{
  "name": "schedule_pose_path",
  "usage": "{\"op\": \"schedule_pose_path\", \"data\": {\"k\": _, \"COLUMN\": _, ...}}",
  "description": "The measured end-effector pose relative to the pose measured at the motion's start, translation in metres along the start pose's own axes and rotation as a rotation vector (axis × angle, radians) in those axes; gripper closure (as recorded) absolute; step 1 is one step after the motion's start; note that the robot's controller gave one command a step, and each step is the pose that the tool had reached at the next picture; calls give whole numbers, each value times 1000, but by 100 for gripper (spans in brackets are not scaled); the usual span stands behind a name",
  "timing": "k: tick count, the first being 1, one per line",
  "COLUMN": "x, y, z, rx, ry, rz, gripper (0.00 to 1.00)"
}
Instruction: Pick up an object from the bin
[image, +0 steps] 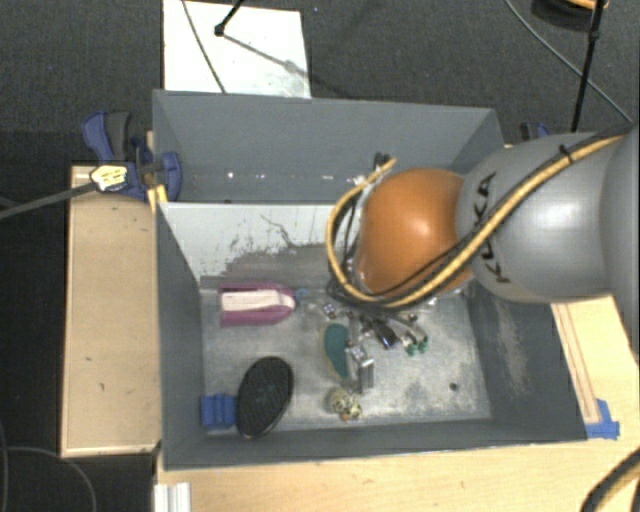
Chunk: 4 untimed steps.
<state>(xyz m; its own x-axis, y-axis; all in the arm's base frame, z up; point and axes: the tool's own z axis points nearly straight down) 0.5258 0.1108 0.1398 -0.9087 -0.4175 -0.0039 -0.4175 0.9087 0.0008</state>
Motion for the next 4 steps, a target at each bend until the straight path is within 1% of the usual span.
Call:
{"op": "schedule_pose_path", "data": {"k": 1, "x": -40, "y": 64, "z": 67, "rx": -1, "ry": 4, "rz": 94, "gripper": 0}}
{"op": "schedule_pose_path", "data": {"k": 2, "x": -21, "y": 143, "z": 68, "rx": 4, "ry": -2, "rz": -202, "gripper": 0}}
{"op": "schedule_pose_path", "data": {"k": 3, "x": -19, "y": 139, "z": 70, "rx": 7, "ry": 6, "rz": -192, "gripper": 100}}
{"op": "schedule_pose_path", "data": {"k": 4, "x": -26, "y": 117, "z": -28, "rx": 2, "ry": -5, "rz": -170, "gripper": 100}}
